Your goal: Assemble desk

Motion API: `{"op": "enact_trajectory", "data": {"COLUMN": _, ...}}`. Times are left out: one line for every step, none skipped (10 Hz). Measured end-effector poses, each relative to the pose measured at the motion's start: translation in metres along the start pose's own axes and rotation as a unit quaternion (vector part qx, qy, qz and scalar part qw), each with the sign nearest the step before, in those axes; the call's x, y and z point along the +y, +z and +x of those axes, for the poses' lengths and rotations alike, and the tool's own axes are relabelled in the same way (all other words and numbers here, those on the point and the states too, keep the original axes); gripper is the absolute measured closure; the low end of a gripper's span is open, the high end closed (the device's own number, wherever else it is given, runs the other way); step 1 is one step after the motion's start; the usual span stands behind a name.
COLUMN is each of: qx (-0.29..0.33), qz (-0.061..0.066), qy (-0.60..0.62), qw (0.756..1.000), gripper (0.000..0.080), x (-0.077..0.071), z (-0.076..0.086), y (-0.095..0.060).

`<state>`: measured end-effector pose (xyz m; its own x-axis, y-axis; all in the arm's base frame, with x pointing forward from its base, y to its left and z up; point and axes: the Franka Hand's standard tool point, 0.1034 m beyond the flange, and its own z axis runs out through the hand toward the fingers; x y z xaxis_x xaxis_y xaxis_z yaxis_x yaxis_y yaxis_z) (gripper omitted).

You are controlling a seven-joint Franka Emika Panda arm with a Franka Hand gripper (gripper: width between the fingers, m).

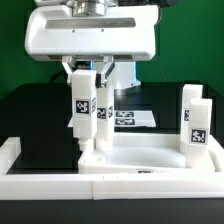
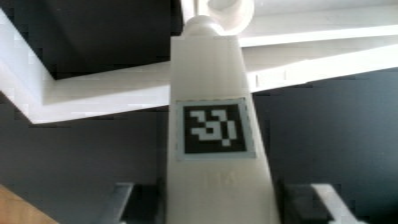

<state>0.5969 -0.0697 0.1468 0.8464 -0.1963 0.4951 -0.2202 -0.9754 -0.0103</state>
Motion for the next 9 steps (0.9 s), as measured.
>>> {"op": "enact_trajectory", "data": {"qx": -0.001, "qz": 0.001, "qy": -0.001, "qw": 1.000, "gripper": 0.0511, "x": -0.002, "z": -0.002, "y": 0.001}}
{"op": "enact_trajectory", "data": {"qx": -0.005, "qz": 0.002, "qy": -0.003, "qw": 1.000, "gripper": 0.0511, "x": -0.005, "z": -0.005, "y": 0.003}}
{"op": "enact_trajectory", "data": {"qx": -0.008, "qz": 0.004, "qy": -0.005, "qw": 1.000, "gripper": 0.0511, "x": -0.010, "z": -0.009, "y": 0.006}}
{"op": "enact_trajectory", "data": {"qx": -0.011, "qz": 0.005, "qy": -0.007, "qw": 1.000, "gripper": 0.0511, "x": -0.014, "z": -0.013, "y": 0.008}}
{"op": "enact_trajectory", "data": {"qx": -0.014, "qz": 0.004, "qy": -0.008, "qw": 1.000, "gripper": 0.0511, "x": -0.015, "z": -0.015, "y": 0.010}}
{"op": "enact_trajectory", "data": {"qx": -0.014, "qz": 0.004, "qy": -0.008, "qw": 1.000, "gripper": 0.0511, "x": -0.015, "z": -0.015, "y": 0.011}}
{"op": "enact_trajectory", "data": {"qx": -0.013, "qz": 0.004, "qy": -0.009, "qw": 1.000, "gripper": 0.0511, "x": -0.015, "z": -0.013, "y": 0.012}}
{"op": "enact_trajectory", "data": {"qx": -0.010, "qz": 0.003, "qy": -0.009, "qw": 1.000, "gripper": 0.0511, "x": -0.015, "z": -0.012, "y": 0.013}}
{"op": "enact_trajectory", "data": {"qx": -0.008, "qz": 0.002, "qy": -0.009, "qw": 1.000, "gripper": 0.0511, "x": -0.014, "z": -0.011, "y": 0.014}}
